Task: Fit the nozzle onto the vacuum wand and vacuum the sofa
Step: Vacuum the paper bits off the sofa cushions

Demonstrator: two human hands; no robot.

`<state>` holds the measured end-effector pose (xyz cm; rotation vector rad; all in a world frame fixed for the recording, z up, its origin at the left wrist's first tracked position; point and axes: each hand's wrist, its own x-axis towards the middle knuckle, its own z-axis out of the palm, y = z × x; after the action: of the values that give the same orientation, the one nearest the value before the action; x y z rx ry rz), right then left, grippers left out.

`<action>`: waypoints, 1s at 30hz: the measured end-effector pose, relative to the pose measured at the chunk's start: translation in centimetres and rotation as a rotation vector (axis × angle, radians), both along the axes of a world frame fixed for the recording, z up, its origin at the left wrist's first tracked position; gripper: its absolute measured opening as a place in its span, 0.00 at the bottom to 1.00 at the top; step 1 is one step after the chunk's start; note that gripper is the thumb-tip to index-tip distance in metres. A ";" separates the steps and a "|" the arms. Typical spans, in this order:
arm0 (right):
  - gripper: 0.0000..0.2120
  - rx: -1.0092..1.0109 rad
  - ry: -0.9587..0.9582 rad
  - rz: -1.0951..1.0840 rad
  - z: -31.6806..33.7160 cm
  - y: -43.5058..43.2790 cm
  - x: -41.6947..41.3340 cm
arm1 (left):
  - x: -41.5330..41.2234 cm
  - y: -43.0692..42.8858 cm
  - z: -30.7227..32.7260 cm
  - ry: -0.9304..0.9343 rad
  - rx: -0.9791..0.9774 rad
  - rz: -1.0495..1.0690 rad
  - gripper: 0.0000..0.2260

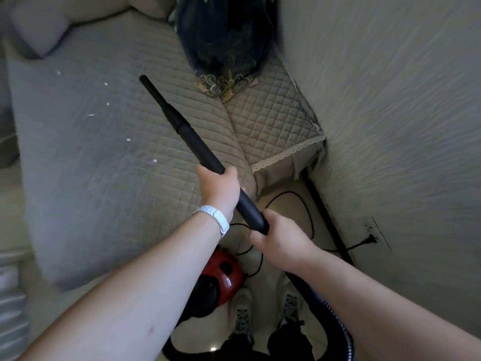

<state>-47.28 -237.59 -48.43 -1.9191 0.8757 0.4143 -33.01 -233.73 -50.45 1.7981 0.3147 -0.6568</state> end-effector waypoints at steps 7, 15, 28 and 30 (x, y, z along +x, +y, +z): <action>0.10 -0.050 -0.031 0.123 4.4 7.5 2.6 | 1.9 9.0 5.2 -0.053 -0.039 0.176 0.11; 0.09 -0.037 -0.080 0.254 8.0 13.5 3.8 | 2.2 16.9 10.0 -0.081 -0.028 0.298 0.09; 0.10 0.024 -0.103 0.398 16.3 22.7 0.7 | -2.5 27.3 19.6 -0.184 -0.088 0.430 0.05; 0.10 0.041 -0.119 0.418 17.3 24.3 0.6 | -2.8 29.0 21.0 -0.181 -0.118 0.458 0.05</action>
<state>-46.67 -213.31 -31.10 -2.0650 0.3813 0.5528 -35.78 -204.70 -29.49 1.5832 0.5321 -0.1836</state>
